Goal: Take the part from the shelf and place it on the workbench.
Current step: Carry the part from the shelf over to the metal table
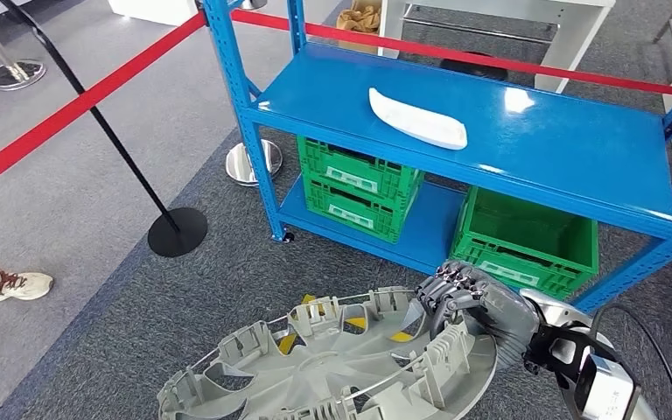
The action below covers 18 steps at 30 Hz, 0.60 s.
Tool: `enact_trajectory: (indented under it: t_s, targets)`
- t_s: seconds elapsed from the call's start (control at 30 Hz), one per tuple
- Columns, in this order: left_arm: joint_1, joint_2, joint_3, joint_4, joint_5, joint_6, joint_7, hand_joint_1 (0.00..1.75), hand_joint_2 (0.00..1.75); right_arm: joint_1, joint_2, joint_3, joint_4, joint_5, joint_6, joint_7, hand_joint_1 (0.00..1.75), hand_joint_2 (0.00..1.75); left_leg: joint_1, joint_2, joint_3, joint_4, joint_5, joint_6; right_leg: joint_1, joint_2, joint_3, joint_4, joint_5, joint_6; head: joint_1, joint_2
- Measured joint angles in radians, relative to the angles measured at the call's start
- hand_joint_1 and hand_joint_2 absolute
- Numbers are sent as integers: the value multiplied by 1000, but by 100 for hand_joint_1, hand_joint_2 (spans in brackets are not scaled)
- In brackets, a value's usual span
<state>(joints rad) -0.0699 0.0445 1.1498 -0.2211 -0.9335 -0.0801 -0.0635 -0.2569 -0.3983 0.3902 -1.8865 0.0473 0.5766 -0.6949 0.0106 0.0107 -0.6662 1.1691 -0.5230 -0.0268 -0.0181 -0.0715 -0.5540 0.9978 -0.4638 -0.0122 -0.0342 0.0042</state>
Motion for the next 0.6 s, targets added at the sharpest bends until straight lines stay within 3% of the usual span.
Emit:
enact_trajectory:
  t_s: [0.07,0.1,0.2,0.27,0.33,0.4,0.43,0.47,0.5,0.57,0.6]
  targets:
    - [-3,-1,0,0,-2,3,0,0,175,-6,4,2,-2,0,6,0,175,175,-5,36,73,-138,47,7,5,-20,3,1,-4,7,1,0]
    - [-4,-2,0,0,-4,4,0,0,175,-10,5,2,-4,0,10,1,175,175,-7,46,93,-173,56,13,7,-29,5,2,-5,12,2,0]
    - [-2,-8,0,0,-4,5,-6,0,175,-33,8,1,-9,-9,31,7,175,175,-11,24,96,-186,62,35,6,-49,10,0,-8,30,4,0]
    - [-1,-14,1,0,1,5,-13,0,175,-54,11,2,-10,-17,45,13,175,175,-6,4,97,-190,70,49,3,-14,-2,36,-36,39,6,0]
    - [-4,-22,4,1,8,5,-16,0,175,-72,14,4,-9,-24,54,18,175,175,-5,-17,95,-191,75,58,2,41,-52,153,-100,43,9,0]
    - [-5,-32,6,3,12,5,-15,0,175,-85,20,10,-5,-28,60,22,175,175,-8,-42,92,-190,78,62,2,62,-110,280,-147,42,10,0]
    - [-5,-37,7,5,13,5,-13,0,175,-89,24,14,-2,-28,62,25,175,175,-9,-56,91,-190,79,63,2,65,-119,300,-145,40,10,0]
    - [-4,-43,8,6,13,5,-12,0,175,-94,29,18,-1,-29,64,27,175,175,-9,-71,91,-189,80,63,2,68,-108,277,-124,36,10,0]
    - [-4,-49,8,7,12,6,-10,0,175,-99,33,21,0,-28,64,30,175,175,-10,-86,91,-187,80,62,2,75,-79,217,-90,32,10,0]
    - [-5,-61,9,9,11,6,-9,0,175,-111,41,25,1,-25,65,38,175,175,-10,-113,86,-181,81,57,-1,116,-13,76,-35,26,10,0]
    - [-5,-66,10,10,11,6,-8,0,175,-116,45,26,0,-24,65,44,175,175,-9,-125,81,-178,82,52,-2,134,6,33,-23,26,10,0]
